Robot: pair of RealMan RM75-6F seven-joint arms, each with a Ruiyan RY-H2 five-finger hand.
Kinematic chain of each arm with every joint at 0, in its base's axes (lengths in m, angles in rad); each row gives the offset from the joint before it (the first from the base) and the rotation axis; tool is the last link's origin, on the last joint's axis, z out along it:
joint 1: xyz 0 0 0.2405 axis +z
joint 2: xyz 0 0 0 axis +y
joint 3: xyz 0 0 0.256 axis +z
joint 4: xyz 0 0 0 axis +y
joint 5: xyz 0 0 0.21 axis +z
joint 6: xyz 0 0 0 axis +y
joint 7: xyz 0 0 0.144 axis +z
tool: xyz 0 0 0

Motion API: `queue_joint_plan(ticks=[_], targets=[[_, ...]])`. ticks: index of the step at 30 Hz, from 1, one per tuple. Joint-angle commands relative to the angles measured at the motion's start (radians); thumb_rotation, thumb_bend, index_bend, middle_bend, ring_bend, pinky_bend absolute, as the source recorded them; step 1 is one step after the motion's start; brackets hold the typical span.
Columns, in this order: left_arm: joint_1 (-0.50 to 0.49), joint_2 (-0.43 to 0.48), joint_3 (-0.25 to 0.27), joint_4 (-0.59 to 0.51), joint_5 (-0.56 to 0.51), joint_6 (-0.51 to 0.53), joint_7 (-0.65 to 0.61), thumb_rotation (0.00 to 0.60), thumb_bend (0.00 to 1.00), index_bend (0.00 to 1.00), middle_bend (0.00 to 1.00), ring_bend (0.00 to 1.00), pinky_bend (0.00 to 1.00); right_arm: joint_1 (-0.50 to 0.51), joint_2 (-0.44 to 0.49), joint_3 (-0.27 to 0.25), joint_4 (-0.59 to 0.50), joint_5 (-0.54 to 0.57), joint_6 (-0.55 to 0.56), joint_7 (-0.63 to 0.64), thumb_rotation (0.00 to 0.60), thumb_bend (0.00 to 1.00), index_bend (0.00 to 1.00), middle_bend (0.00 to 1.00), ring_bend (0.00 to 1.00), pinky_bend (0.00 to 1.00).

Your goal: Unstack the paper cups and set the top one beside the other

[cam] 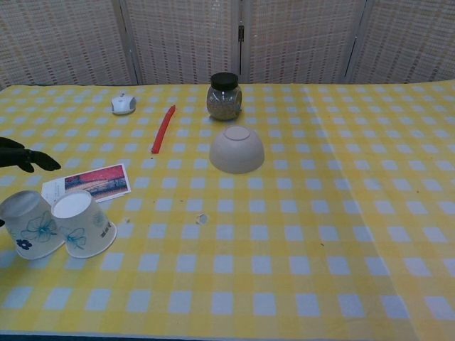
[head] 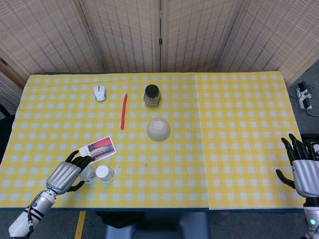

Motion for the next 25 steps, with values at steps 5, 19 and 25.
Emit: queue_joint_plan(ticks=[5, 19, 25], targets=[[0.024, 0.041, -0.096, 0.025, -0.057, 0.120, -0.108, 0.600, 0.41, 0.15, 0.17, 0.19, 0.07, 0.006, 0.007, 0.001, -0.008, 0.001, -0.010, 0.000, 0.600, 0.29, 0.00, 0.00, 0.09, 0.00], [0.182, -0.036, -0.109, 0.166, -0.124, 0.367, -0.037, 0.600, 0.41, 0.18, 0.15, 0.14, 0.05, 0.019, -0.012, -0.003, 0.030, -0.017, -0.031, 0.060, 0.600, 0.29, 0.00, 0.00, 0.09, 0.00], [0.249, -0.035, -0.070, 0.172, -0.081, 0.435, -0.047, 0.600, 0.41, 0.19, 0.15, 0.14, 0.03, 0.029, -0.017, -0.008, 0.033, -0.030, -0.045, 0.076, 0.600, 0.29, 0.00, 0.00, 0.09, 0.00]])
